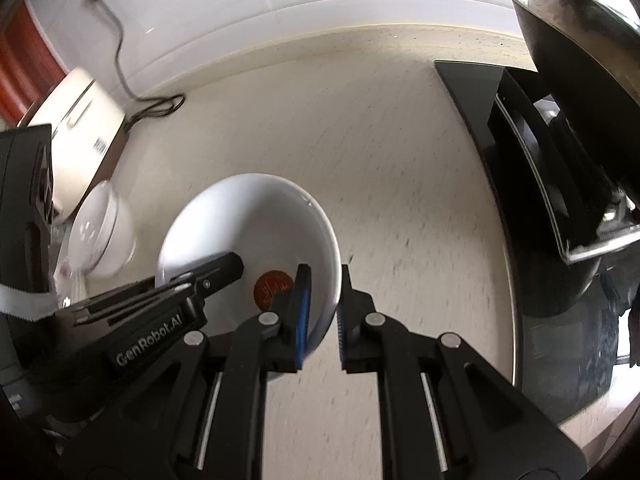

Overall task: Organize plates and bowls
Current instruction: 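Lift and carry the red-band bowl over the nested white bowls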

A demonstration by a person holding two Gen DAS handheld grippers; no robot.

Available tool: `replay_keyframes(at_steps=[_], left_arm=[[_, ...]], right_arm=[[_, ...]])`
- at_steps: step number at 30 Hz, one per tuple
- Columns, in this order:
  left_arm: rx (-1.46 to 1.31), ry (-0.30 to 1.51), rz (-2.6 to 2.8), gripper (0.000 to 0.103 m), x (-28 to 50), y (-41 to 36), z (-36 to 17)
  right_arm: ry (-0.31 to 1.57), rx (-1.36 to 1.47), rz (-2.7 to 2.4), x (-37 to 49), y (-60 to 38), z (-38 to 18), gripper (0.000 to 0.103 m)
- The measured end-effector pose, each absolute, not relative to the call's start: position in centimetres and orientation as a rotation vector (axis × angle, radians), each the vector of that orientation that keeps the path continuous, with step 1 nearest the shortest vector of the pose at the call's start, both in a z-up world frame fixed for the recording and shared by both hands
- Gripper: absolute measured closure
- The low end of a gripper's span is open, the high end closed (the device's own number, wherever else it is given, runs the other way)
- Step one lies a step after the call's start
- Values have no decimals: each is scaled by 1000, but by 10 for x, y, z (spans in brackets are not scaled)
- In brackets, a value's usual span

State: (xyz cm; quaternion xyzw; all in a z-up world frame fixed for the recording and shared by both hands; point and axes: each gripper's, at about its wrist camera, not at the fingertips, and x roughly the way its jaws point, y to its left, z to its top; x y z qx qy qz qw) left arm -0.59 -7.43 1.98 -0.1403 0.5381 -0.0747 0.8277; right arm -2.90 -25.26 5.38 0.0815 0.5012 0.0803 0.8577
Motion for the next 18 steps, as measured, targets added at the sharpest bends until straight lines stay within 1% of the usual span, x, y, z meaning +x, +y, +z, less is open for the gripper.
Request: replay_keyframes(at_steps=[8,18], left_arm=[[-309,1123,-103,88,-43,-53,34],[-335,1037,-10,88,-51,-20,66]], right_arm=[[1049,125,235,-61,-233,66,89],[991,70,330,-62,-200,93,89]])
